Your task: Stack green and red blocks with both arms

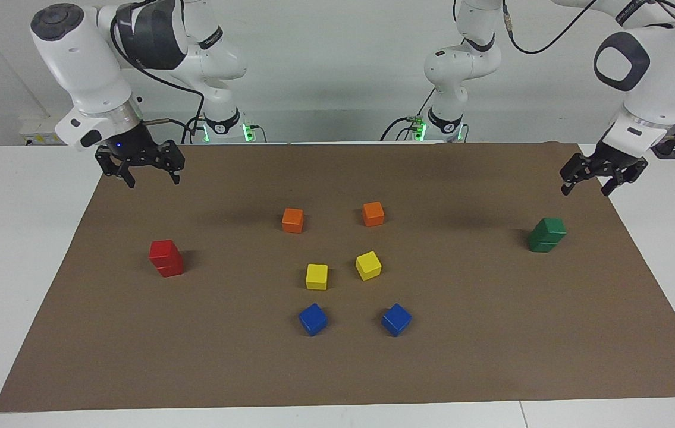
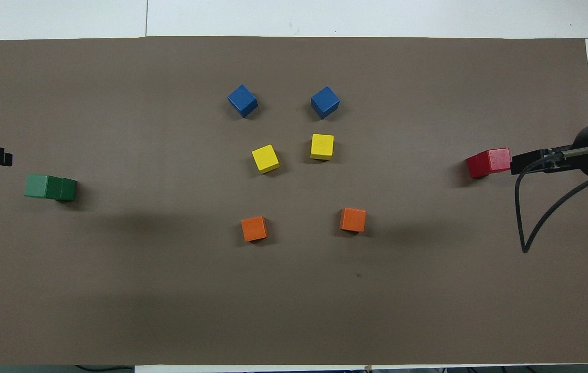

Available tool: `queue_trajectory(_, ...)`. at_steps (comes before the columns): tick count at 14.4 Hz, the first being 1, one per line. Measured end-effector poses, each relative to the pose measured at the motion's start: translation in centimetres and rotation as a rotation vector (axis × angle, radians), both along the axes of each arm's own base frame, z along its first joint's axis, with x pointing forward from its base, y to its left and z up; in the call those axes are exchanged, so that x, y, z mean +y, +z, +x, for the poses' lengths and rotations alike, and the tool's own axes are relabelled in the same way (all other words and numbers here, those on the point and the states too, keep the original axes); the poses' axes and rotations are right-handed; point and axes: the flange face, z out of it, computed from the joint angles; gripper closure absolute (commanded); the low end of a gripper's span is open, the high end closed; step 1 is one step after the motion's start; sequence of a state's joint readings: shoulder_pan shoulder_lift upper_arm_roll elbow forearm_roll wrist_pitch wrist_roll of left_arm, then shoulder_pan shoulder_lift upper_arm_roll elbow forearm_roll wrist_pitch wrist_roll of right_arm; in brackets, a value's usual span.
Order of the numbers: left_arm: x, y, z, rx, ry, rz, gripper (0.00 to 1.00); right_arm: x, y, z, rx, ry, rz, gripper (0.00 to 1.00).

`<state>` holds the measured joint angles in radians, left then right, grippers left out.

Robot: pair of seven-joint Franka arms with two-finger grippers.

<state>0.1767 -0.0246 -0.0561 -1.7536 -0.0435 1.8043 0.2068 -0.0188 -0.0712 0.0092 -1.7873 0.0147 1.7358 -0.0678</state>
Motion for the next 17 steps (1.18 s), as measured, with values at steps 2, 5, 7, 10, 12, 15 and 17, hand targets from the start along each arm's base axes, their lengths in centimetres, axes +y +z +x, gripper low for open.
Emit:
queue_trajectory(2, -1.6, 2.9, -0.6, 0.026, 0.005, -0.005, 0.0, 0.0, 0.3, 0.4, 0.003, -0.002, 0.0, 0.0)
queue_trajectory(5, -2.0, 5.2, -1.7, 0.081, 0.001, -0.01, 0.0, -0.5, -0.2, 0.8, 0.013, -0.011, -0.001, 0.0)
queue_trajectory(7, -2.1, 6.4, -2.4, 0.116, -0.002, -0.013, 0.0, -1.0, -0.3, 0.8, 0.018, -0.02, 0.0, 0.0)
queue_trajectory(10, -2.0, 7.1, -3.3, 0.164, -0.002, -0.018, 0.0, -1.5, -0.2, 0.8, 0.017, -0.029, 0.0, 0.0)
queue_trajectory(12, -2.1, 7.1, -3.4, 0.172, -0.003, -0.018, 0.0, -1.5, -0.2, 0.8, 0.02, -0.03, 0.0, 0.0)
queue_trajectory(15, -3.0, 7.2, -3.4, 0.181, -0.02, -0.012, 0.0, -2.0, 0.2, 0.5, 0.037, -0.039, 0.001, 0.0)
queue_trajectory(17, -3.6, 7.3, -3.6, 0.182, -0.028, 0.0, 0.0, -2.2, 1.2, 0.2, 0.053, -0.043, 0.001, 0.0)
